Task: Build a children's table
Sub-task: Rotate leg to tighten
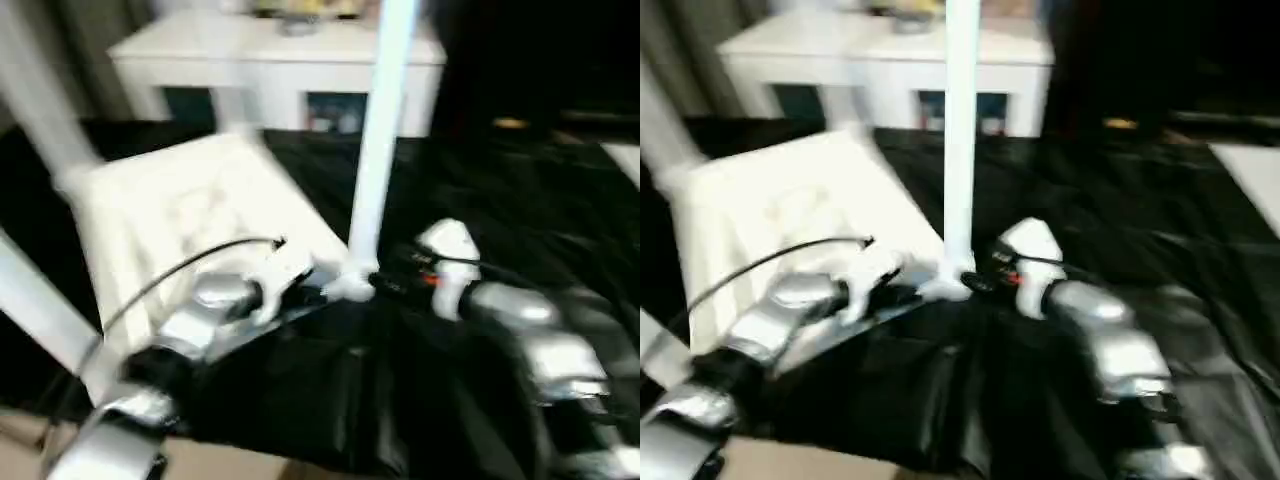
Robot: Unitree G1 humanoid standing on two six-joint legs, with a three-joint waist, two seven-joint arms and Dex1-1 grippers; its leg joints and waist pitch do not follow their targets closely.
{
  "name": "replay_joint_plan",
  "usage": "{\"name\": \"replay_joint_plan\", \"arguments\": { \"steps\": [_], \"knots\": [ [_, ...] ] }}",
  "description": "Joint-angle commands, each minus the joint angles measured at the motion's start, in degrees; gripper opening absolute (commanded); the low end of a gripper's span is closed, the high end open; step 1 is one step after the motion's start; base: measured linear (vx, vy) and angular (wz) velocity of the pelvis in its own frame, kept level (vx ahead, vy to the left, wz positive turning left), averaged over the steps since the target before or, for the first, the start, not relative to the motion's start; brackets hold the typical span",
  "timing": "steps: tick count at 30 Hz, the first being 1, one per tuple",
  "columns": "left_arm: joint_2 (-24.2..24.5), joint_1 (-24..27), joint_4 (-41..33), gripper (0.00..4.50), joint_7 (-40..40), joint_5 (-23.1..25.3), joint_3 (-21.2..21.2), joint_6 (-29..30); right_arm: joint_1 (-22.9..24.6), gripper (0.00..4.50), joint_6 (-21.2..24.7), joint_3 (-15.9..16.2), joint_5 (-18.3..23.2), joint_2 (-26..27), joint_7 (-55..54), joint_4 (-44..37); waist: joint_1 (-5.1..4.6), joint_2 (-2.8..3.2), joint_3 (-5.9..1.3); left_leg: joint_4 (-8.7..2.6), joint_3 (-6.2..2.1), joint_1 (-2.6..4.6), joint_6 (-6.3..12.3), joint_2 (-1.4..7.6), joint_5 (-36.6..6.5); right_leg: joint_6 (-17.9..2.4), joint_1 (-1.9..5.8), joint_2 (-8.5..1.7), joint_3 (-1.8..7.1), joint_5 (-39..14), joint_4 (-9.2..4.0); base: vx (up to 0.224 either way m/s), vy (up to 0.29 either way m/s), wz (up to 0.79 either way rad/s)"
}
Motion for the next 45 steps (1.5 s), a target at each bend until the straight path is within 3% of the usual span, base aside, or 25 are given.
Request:
{"name": "replay_joint_plan", "arguments": {
  "steps": [1,2,4,7,8,10,11,16,21,24,32,39,45],
  "knots": [
    [1.2,1.7,0.1,0.00,-3.1,1.4,-2.9,0.3,0.7,3.81,1.2,0.9,1.1,-1.5,3.4,-2.5,0.48,-0.83,-3.32,-3.73,0.68,0.01,4.22,1.38,-17.9,-11.6,2.01,-0.98,2.19,-18.4,-3.60,0.060,-0.027,0.14],
    [2.1,2.4,-1.7,0.00,-4.6,0.6,-2.5,0.2,1.4,3.81,1.7,1.5,1.2,-2.8,5.1,-3.5,1.07,-0.54,-3.43,-3.51,0.92,0.24,4.15,1.51,-17.0,-12.5,1.87,-0.89,2.40,-16.5,-3.23,0.064,-0.025,0.13],
    [2.7,3.1,-3.1,0.00,-4.4,0.4,-2.1,-0.2,2.0,3.81,1.8,2.3,0.9,-3.2,5.5,-3.9,1.41,-0.78,-3.52,-3.21,1.17,-0.04,4.44,1.54,-15.1,-13.2,1.87,-0.68,2.75,-13.7,-2.44,0.065,-0.022,0.11],
    [2.8,3.6,-3.9,0.00,-4.0,0.3,-1.4,0.2,2.1,3.81,1.5,3.0,0.6,-3.0,5.3,-3.9,1.74,-0.45,-4.19,-2.66,1.11,-0.64,5.00,1.44,-8.6,-14.5,2.51,-0.46,2.86,-6.0,-1.20,0.057,-0.007,-0.02],
    [2.5,3.7,-3.8,0.56,-4.1,-0.3,-0.9,2.2,1.9,3.85,1.3,3.4,0.2,-2.3,4.7,-3.7,1.79,-0.39,-4.11,-2.59,1.18,-0.74,5.13,1.44,-7.9,-14.9,2.54,-0.36,2.86,-4.7,-1.06,0.000,0.000,0.00],
    [2.5,3.7,-3.8,0.56,-4.1,-0.5,-0.8,2.6,1.9,3.85,1.4,3.6,0.1,-2.1,4.7,-3.8,1.92,-0.40,-4.10,-2.52,1.29,-0.58,4.95,1.36,-8.4,-15.1,2.51,-0.29,2.86,-5.1,-1.11,0.000,0.000,0.00],
    [2.3,3.6,-3.3,0.56,-2.9,0.3,-0.8,2.0,1.7,3.85,1.7,3.9,0.1,-1.8,4.7,-4.1,1.85,-0.75,-3.88,-2.71,1.30,-0.70,4.47,1.31,-10.2,-14.4,2.69,-0.35,2.87,-8.2,-1.44,0.000,0.000,0.00],
    [2.0,2.9,-1.4,0.74,0.4,1.8,-0.6,1.6,1.3,3.85,1.5,4.5,0.4,-1.7,4.9,-4.4,1.75,-0.69,-3.32,-3.34,1.17,-0.22,1.93,1.29,-16.3,-10.1,2.22,-0.38,3.02,-20.5,-2.78,0.000,0.000,0.00],
    [2.4,2.4,-0.8,0.74,0.0,1.8,-0.8,5.0,1.2,3.85,1.6,4.6,0.6,-1.8,5.7,-4.7,1.50,-0.69,-3.31,-3.49,0.99,-0.32,1.23,1.19,-17.3,-8.6,2.18,-0.31,2.97,-22.9,-3.02,0.000,0.000,0.00],
    [2.9,2.9,-1.8,0.74,-2.3,1.4,-1.4,7.3,1.1,3.85,1.6,4.8,0.5,-1.7,5.5,-4.7,1.44,-0.62,-3.35,-3.46,0.92,-0.42,1.40,1.14,-16.7,-8.5,2.23,-0.36,2.95,-23.1,-3.07,0.000,0.000,0.00],
    [2.3,2.7,-1.7,0.06,-2.3,0.9,-1.3,9.2,-0.1,3.85,1.6,6.9,-0.2,0.1,5.5,-4.3,1.20,-0.59,-3.63,-3.24,1.00,-0.58,2.20,1.16,-14.4,-10.3,2.36,-0.19,2.95,-18.7,-2.58,0.000,0.000,0.00],
    [2.3,2.9,-2.8,0.06,-2.4,1.1,-1.3,9.7,-3.1,3.85,0.4,8.6,-4.3,1.6,2.1,1.1,0.63,-0.63,-3.61,-3.29,0.94,-0.49,1.51,1.06,-15.7,-10.0,2.21,-0.27,2.85,-21.1,-2.74,0.000,0.000,0.00],
    [2.2,3.2,-3.5,0.06,-2.4,1.1,-1.3,10.0,-4.9,3.85,0.5,8.5,-5.2,2.3,0.7,3.3,0.82,-0.74,-3.88,-3.10,1.06,-0.52,2.00,1.16,-13.6,-11.1,2.42,-0.19,2.98,-16.0,-2.22,0.000,0.000,0.00]
  ]
}}
